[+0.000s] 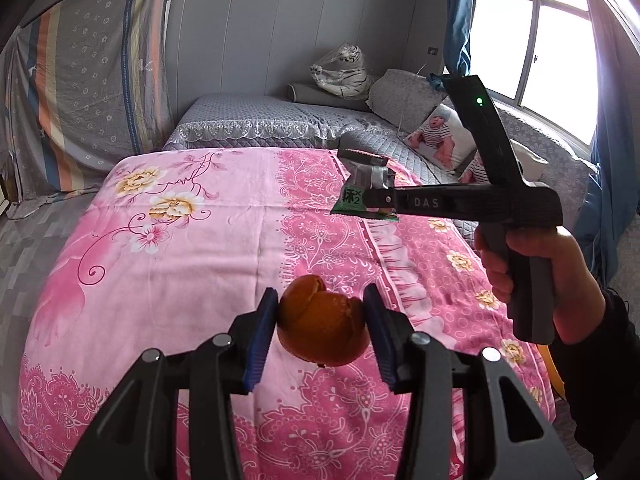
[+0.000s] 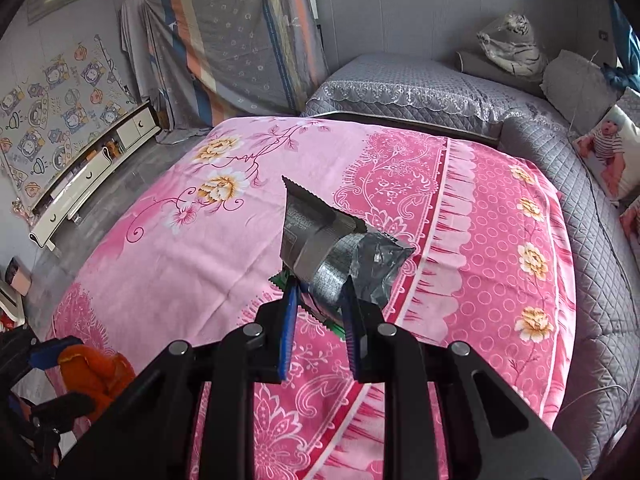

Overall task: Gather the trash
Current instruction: 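Carry the orange peel and green-silver wrapper with both tools over the yellow bin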

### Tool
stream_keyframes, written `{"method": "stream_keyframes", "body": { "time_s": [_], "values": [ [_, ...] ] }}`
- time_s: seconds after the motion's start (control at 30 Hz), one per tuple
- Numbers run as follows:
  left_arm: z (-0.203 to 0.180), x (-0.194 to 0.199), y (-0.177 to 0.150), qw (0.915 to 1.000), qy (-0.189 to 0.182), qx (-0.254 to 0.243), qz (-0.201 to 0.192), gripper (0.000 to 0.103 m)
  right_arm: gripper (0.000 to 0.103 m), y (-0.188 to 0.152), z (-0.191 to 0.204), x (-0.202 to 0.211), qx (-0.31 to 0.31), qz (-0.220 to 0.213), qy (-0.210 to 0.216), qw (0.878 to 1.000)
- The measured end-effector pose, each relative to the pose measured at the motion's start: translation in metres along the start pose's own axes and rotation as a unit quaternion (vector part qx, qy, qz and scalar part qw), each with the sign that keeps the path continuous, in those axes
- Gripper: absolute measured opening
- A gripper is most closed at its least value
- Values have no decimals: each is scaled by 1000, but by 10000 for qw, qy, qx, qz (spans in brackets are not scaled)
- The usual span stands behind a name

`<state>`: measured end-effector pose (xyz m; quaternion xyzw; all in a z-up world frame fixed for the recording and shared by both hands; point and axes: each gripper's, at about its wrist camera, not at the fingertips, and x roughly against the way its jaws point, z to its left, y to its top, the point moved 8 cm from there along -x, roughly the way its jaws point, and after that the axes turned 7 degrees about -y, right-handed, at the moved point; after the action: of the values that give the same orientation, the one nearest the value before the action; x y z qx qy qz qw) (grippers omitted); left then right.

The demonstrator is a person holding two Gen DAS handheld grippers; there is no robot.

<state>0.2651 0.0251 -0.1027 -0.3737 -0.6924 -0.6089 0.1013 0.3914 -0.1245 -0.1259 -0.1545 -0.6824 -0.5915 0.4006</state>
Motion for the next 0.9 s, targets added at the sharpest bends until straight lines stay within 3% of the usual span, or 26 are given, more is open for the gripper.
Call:
{"method": "stream_keyframes", "body": {
  "time_s": [0.37,0.9],
  "values": [
    [-71,27,14,9976,-374,-479,-343,42,20,-48,-52,70,-247,-267,-315,9988],
    [-171,10,23,9875,-1009,-1181,-281,42,20,-117,-177,170,-1243,-794,-1121,9827]
  ]
}}
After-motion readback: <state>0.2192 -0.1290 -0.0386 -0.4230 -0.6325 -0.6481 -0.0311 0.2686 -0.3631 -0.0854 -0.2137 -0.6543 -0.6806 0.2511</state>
